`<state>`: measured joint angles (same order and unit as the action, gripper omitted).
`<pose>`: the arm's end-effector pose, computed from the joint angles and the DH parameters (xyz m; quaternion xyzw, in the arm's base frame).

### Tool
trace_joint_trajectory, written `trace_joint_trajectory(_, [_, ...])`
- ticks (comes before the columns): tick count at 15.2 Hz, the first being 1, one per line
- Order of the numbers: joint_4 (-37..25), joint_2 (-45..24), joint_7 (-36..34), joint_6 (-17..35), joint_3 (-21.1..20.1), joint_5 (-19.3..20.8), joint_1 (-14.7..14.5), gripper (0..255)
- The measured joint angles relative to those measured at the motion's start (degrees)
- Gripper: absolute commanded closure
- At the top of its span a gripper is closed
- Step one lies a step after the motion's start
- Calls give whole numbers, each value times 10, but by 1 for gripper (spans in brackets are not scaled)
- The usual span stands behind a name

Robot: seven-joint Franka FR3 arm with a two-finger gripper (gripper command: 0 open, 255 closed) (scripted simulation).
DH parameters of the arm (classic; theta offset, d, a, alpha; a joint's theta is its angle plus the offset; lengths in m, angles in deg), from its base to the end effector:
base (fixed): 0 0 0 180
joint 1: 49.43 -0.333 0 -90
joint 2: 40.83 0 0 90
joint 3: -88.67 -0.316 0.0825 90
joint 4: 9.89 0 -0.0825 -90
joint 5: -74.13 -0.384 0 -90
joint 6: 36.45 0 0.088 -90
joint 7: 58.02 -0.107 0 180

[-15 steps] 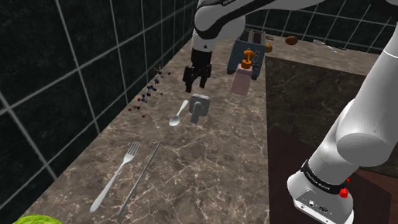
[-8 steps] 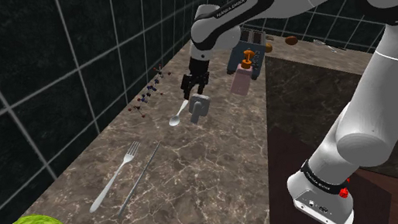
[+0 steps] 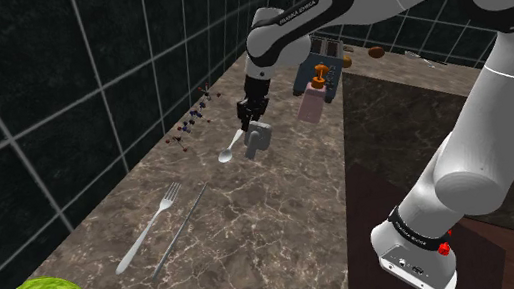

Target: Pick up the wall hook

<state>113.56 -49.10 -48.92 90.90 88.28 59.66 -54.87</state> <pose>0.5452 0.0636 0.3272 -0.9933 -0.0493 0.0351 0.0987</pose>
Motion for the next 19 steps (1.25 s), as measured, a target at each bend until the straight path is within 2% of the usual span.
trace_joint_trajectory(5, [-3,4,-2,-8,0,1,0,255])
trace_joint_trajectory(19, [-50,55,-24,-103,3,16,2,255])
